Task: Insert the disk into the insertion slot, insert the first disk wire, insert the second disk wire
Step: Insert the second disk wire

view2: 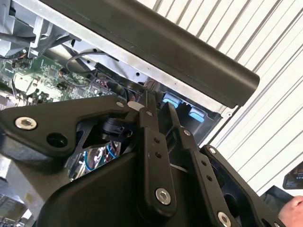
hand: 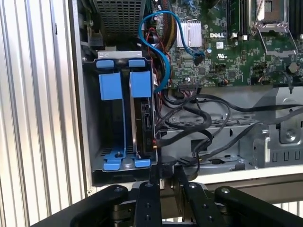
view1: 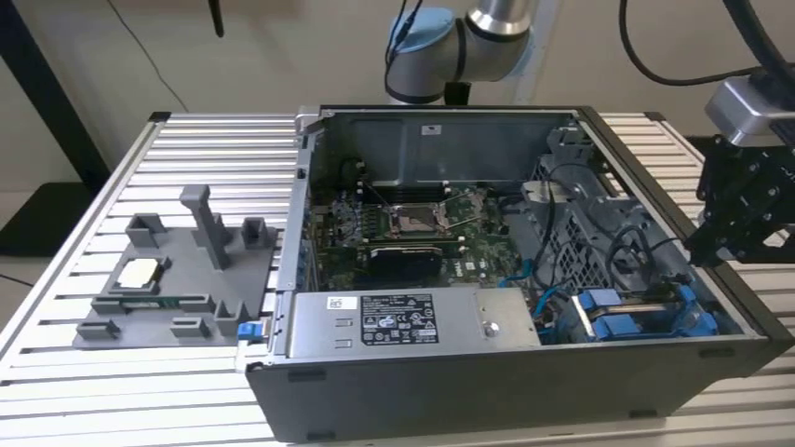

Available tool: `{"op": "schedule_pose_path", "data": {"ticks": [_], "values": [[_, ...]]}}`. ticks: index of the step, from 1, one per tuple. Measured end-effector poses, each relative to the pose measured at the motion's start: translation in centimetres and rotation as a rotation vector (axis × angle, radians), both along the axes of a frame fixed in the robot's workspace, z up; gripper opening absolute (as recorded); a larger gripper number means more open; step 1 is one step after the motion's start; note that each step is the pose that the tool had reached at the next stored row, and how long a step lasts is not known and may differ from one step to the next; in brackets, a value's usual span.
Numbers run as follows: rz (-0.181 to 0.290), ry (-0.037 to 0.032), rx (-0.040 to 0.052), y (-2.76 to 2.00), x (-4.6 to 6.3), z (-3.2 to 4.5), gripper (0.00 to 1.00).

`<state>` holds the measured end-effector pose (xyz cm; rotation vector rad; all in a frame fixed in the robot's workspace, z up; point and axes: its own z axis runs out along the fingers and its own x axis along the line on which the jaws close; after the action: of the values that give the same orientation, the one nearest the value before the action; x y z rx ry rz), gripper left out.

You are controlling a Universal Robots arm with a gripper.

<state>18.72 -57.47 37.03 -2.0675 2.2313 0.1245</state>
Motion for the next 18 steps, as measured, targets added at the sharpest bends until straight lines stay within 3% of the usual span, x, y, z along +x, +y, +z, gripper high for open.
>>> {"op": "schedule_pose_path", "data": {"ticks": [5,6,11,18], "values": [[-0.022,0.0078,0.0002,0.0,0.03,-0.47,0.24],[-0.025,0.0081,-0.0001,0.0,0.03,-0.54,0.17],[-0.033,0.0086,0.0002,0.0,0.07,-0.89,0.17],[-0.033,0.0089,0.0033,0.0,0.24,-0.64,0.17]]}}
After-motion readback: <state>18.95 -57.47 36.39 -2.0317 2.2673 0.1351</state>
